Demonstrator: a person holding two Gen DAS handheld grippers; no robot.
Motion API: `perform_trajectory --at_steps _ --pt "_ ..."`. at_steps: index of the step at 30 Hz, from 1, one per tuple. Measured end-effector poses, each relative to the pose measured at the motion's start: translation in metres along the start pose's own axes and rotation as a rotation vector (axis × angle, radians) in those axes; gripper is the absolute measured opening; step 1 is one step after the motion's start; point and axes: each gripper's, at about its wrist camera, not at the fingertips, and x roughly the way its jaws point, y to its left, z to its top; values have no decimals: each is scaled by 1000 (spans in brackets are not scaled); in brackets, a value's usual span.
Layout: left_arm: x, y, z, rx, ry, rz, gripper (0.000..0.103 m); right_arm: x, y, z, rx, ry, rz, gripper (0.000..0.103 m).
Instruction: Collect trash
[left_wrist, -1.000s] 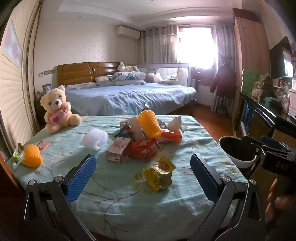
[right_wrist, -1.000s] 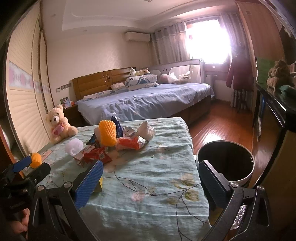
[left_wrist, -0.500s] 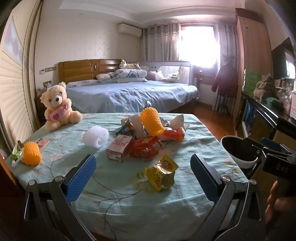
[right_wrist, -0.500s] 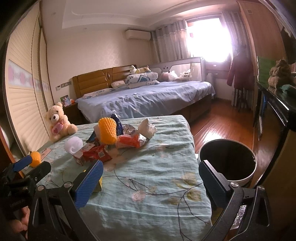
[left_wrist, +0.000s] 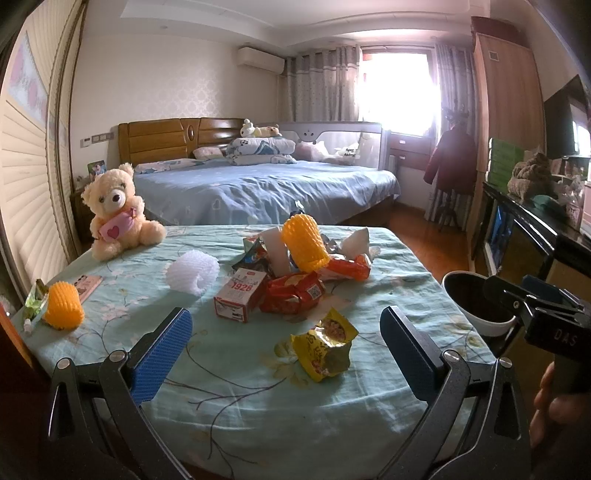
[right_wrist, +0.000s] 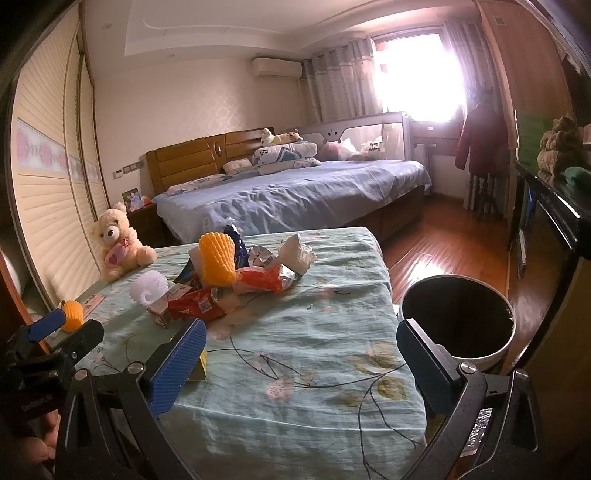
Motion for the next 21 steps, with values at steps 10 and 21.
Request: perform_trajectory --at_steps 10,21 --pt "2 1 0 -8 4 2 103 2 3 -1 4 11 7 103" --pt "5 2 -2 -3 17 9 103 4 2 -4 7 26 20 103"
